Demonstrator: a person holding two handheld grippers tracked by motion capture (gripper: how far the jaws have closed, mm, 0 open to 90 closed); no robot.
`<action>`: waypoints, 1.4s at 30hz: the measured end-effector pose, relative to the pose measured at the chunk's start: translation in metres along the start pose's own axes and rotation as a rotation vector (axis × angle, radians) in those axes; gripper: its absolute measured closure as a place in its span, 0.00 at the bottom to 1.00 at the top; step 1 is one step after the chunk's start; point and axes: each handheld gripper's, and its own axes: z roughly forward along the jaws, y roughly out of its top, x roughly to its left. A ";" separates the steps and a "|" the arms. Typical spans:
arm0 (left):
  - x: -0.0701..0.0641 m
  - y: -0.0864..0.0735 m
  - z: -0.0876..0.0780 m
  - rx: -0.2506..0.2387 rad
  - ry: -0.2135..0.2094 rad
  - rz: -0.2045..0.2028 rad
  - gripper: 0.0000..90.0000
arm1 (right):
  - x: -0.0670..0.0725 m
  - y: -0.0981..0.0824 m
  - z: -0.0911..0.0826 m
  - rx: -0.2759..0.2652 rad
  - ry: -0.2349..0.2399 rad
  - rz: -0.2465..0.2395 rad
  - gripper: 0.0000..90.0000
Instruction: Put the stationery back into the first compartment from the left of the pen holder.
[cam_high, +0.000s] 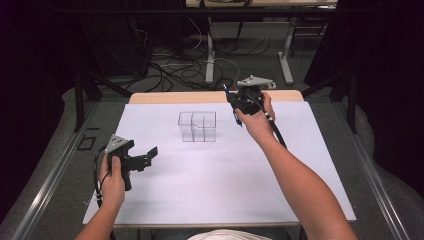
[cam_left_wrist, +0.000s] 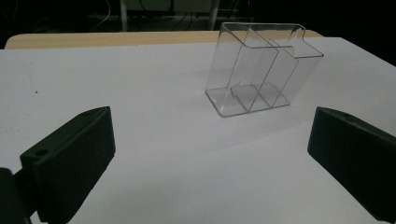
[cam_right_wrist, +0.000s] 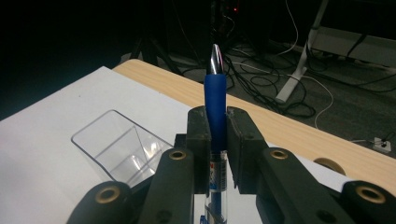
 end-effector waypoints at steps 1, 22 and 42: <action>0.000 0.000 0.000 -0.001 0.000 0.000 0.01 | 0.002 0.002 0.001 -0.003 0.001 -0.001 0.89; 0.004 0.000 -0.003 -0.019 0.010 -0.021 0.01 | 0.045 0.020 0.030 -0.062 0.047 -0.033 0.89; 0.005 0.001 -0.005 -0.024 0.009 -0.035 0.01 | 0.062 0.019 0.053 -0.065 0.054 -0.046 0.89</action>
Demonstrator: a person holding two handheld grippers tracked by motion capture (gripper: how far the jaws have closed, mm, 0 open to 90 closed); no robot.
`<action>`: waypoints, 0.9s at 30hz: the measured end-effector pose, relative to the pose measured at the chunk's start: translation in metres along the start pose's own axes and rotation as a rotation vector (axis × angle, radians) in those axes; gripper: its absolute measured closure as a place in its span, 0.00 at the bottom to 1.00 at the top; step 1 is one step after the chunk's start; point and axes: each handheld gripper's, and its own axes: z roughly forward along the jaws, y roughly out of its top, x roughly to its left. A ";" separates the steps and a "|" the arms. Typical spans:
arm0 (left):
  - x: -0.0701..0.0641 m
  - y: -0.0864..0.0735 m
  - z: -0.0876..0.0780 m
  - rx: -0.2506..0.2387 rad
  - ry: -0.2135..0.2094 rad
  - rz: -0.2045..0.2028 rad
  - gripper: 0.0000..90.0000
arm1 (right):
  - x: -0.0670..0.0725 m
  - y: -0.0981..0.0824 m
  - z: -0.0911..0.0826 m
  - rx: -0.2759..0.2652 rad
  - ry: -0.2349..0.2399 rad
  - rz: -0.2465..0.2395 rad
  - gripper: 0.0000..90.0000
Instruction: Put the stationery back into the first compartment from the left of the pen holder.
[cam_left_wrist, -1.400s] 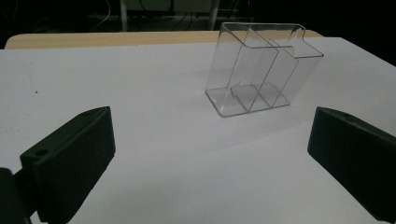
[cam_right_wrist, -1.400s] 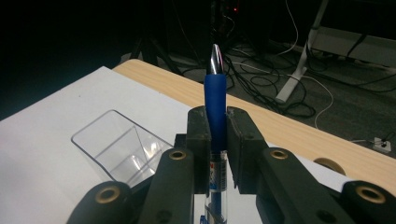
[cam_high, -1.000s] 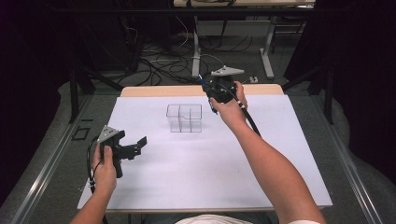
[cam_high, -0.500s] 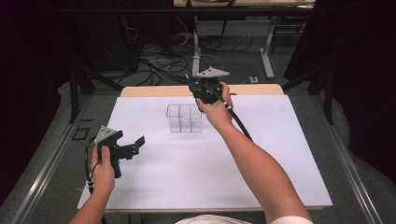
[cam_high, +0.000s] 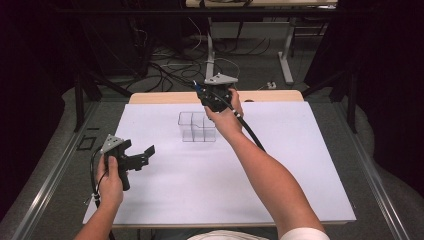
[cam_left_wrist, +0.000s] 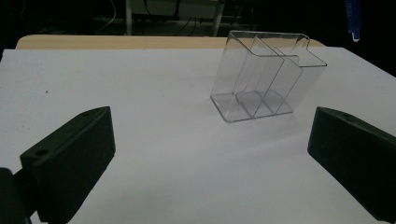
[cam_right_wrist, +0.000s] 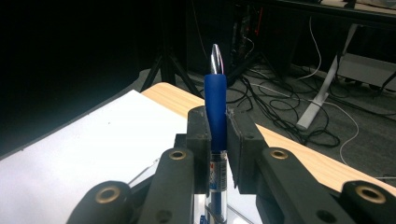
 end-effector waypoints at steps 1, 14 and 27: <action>0.000 0.000 0.000 0.002 0.000 0.003 0.01 | 0.001 0.001 0.001 -0.006 0.004 -0.002 0.89; 0.003 0.000 -0.002 -0.004 -0.003 -0.006 0.01 | 0.024 0.006 0.021 -0.001 0.041 -0.010 0.89; 0.004 0.000 -0.002 -0.011 -0.002 -0.014 0.01 | 0.043 0.009 0.041 0.007 0.073 -0.026 0.89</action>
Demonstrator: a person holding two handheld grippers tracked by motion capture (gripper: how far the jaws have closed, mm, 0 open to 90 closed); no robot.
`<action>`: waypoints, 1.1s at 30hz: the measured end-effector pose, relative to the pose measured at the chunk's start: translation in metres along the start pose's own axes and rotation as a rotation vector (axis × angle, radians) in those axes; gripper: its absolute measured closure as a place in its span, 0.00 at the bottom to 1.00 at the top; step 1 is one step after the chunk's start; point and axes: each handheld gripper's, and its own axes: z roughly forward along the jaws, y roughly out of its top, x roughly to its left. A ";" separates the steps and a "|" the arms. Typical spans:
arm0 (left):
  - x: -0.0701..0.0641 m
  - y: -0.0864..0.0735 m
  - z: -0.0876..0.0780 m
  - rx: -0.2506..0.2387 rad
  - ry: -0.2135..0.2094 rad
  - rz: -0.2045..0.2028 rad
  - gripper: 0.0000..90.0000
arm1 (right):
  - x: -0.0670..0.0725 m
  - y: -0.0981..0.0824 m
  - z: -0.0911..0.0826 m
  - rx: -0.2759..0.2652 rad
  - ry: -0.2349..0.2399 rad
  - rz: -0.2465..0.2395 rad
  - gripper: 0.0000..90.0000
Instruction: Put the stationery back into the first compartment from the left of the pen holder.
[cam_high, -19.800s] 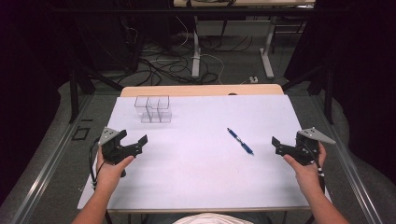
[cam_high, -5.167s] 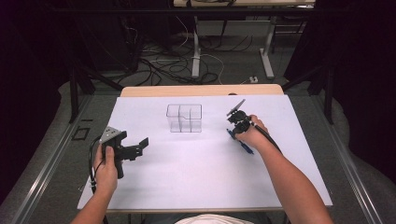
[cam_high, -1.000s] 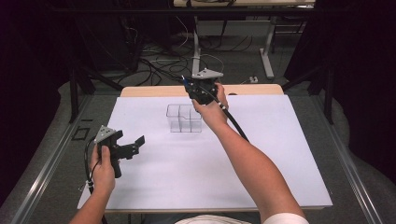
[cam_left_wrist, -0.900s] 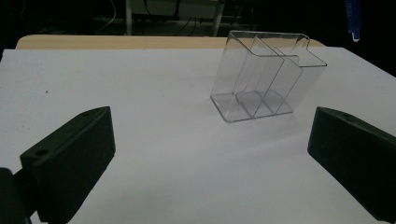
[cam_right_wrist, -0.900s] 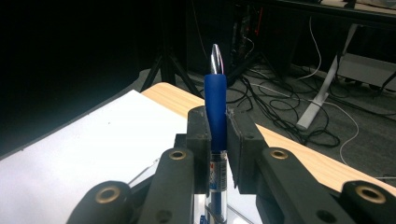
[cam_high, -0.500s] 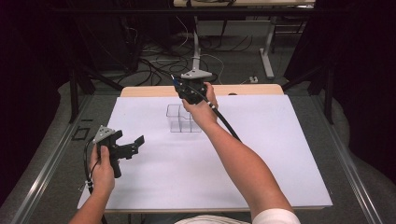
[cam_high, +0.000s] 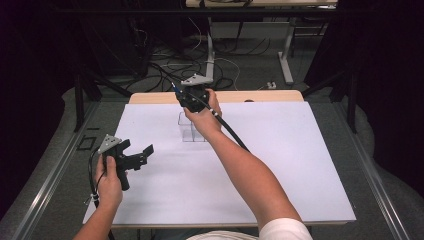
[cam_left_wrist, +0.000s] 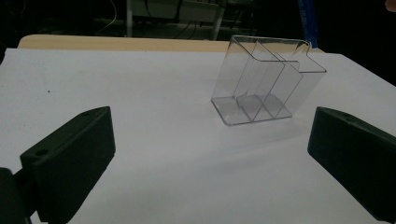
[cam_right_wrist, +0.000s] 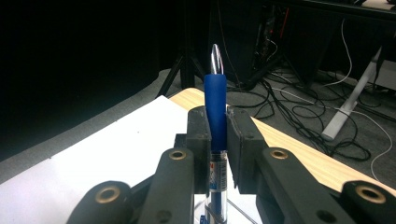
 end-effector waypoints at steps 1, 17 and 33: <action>0.000 0.000 0.000 0.000 0.000 0.001 0.01 | 0.001 0.000 0.002 -0.005 0.001 0.002 0.89; 0.003 0.000 -0.001 -0.006 0.000 -0.010 0.01 | 0.013 -0.001 0.014 -0.032 0.013 -0.021 0.89; 0.002 -0.001 0.000 -0.001 -0.002 -0.010 0.01 | 0.016 -0.007 0.022 -0.035 0.016 -0.035 0.89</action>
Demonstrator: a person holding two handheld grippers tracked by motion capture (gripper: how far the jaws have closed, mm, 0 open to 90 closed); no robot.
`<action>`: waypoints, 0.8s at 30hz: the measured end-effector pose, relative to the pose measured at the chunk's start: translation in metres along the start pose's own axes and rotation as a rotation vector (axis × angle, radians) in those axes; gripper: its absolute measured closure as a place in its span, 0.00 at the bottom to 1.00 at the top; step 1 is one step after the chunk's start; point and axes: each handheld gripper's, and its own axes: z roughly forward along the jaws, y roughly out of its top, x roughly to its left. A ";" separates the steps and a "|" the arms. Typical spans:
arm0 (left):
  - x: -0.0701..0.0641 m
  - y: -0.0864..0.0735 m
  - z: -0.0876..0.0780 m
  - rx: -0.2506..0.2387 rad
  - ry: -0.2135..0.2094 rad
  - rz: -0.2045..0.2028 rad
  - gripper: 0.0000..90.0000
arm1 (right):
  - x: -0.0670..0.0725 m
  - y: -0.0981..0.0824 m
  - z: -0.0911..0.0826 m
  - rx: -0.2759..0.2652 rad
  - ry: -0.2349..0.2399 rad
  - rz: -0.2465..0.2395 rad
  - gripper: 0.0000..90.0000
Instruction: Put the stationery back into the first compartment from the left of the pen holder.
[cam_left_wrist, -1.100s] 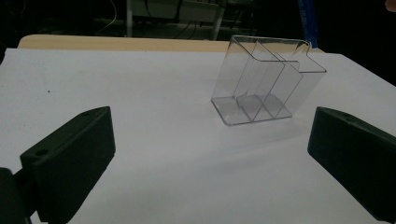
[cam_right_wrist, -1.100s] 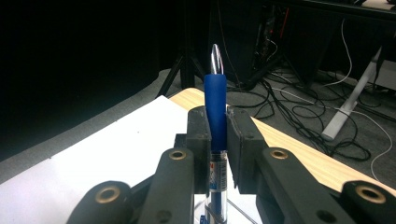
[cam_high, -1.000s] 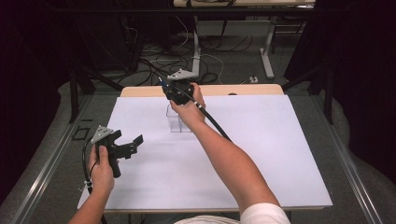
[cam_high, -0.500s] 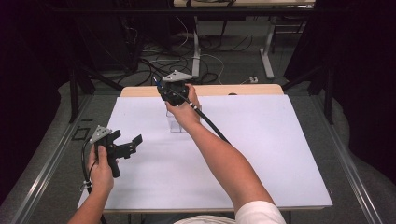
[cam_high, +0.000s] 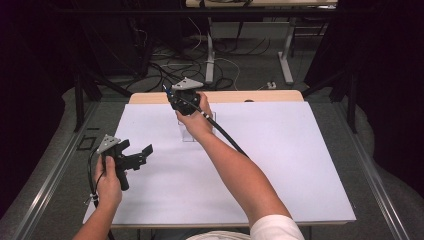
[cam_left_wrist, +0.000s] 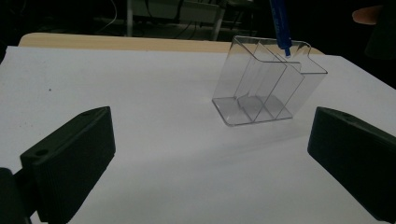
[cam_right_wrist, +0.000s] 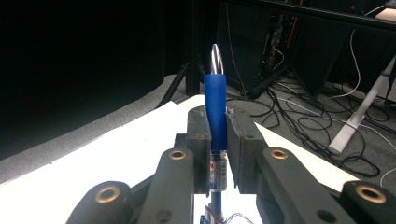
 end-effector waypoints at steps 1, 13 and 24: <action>0.000 0.000 0.000 -0.001 -0.001 0.000 0.01 | 0.000 0.000 0.000 0.008 -0.002 -0.004 0.89; 0.000 0.000 0.000 0.000 -0.002 -0.001 0.01 | -0.002 -0.005 0.007 -0.035 -0.036 -0.018 0.89; 0.001 0.000 0.000 0.000 -0.003 -0.002 0.01 | -0.003 -0.010 0.013 -0.032 -0.056 -0.028 0.89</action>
